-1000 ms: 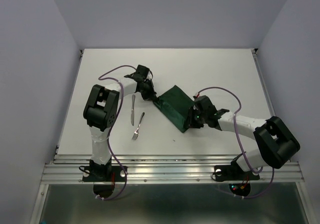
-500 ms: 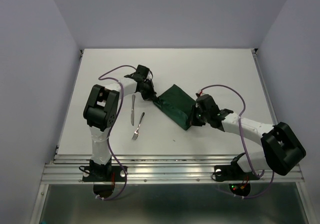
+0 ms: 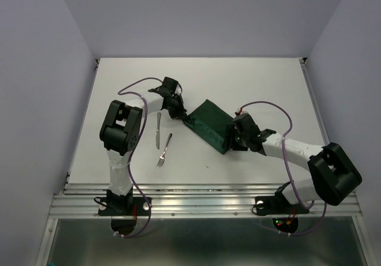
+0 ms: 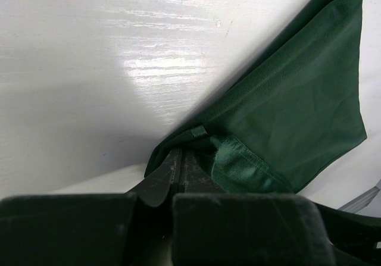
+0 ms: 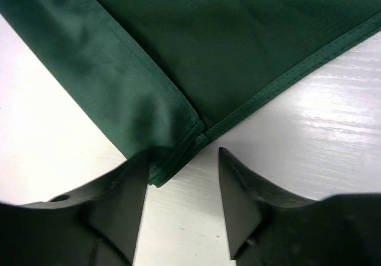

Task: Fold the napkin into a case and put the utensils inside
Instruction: Fold the lower triangle-folded napkin at the center of the board.

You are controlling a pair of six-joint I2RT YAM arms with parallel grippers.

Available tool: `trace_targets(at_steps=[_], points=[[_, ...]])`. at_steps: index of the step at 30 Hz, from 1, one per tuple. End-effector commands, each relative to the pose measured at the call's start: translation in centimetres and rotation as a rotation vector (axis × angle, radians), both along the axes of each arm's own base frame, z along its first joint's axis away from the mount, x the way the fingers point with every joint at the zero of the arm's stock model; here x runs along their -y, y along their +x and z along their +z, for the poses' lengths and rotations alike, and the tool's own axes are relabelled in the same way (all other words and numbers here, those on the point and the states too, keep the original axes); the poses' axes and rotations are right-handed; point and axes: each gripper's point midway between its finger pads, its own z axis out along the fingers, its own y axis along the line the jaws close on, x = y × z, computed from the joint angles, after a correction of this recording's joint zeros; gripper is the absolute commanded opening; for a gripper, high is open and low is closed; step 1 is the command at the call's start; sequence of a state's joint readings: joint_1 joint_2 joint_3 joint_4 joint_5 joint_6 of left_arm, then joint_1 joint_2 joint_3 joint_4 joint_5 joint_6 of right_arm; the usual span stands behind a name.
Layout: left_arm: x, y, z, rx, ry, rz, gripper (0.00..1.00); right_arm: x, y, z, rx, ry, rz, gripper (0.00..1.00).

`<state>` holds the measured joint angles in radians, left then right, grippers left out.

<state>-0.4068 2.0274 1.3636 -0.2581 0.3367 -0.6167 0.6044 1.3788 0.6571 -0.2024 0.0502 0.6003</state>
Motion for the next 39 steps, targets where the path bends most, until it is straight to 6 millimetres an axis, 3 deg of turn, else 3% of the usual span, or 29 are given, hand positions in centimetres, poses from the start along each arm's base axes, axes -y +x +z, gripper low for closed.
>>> trace_targets(at_steps=[1,7,11,12,15,18,22,25,29,30,35,39], points=[[0.0,0.3,0.0,0.011,0.027,-0.025,0.00,1.0,1.1,1.3,0.064,-0.054,-0.048,0.60],[0.0,0.3,-0.1,0.007,0.029,-0.028,0.00,2.0,4.1,5.0,0.195,-0.106,-0.105,0.64],[0.2,0.3,-0.3,0.003,0.039,-0.042,0.00,3.2,7.1,5.0,0.189,-0.158,-0.125,0.64],[0.3,0.1,-0.4,-0.002,0.042,-0.047,0.00,4.1,8.1,4.8,0.180,-0.168,-0.129,0.64],[0.7,0.1,-0.4,0.000,0.047,-0.063,0.00,4.2,10.1,3.6,0.127,-0.189,-0.087,0.72],[1.1,0.2,-0.2,0.010,0.058,-0.078,0.00,4.5,11.7,2.4,0.097,-0.213,-0.049,0.87],[1.7,0.9,0.3,0.033,0.085,-0.107,0.00,5.2,12.4,0.8,0.058,-0.235,-0.045,0.88],[2.0,1.2,0.1,0.034,0.108,-0.127,0.00,4.9,11.9,0.0,0.041,-0.219,-0.036,0.75],[2.3,1.6,0.0,0.041,0.121,-0.149,0.00,4.8,10.4,-0.4,0.031,-0.174,-0.045,0.31],[2.4,1.7,-0.2,0.044,0.122,-0.154,0.00,4.8,10.0,-0.4,0.025,-0.163,-0.060,0.27],[2.7,2.2,0.0,0.058,0.117,-0.177,0.00,5.1,6.5,-1.7,-0.029,-0.097,-0.102,0.22],[3.1,2.1,-0.2,0.059,0.104,-0.201,0.00,4.9,4.0,-1.6,-0.054,-0.031,-0.160,0.20]])
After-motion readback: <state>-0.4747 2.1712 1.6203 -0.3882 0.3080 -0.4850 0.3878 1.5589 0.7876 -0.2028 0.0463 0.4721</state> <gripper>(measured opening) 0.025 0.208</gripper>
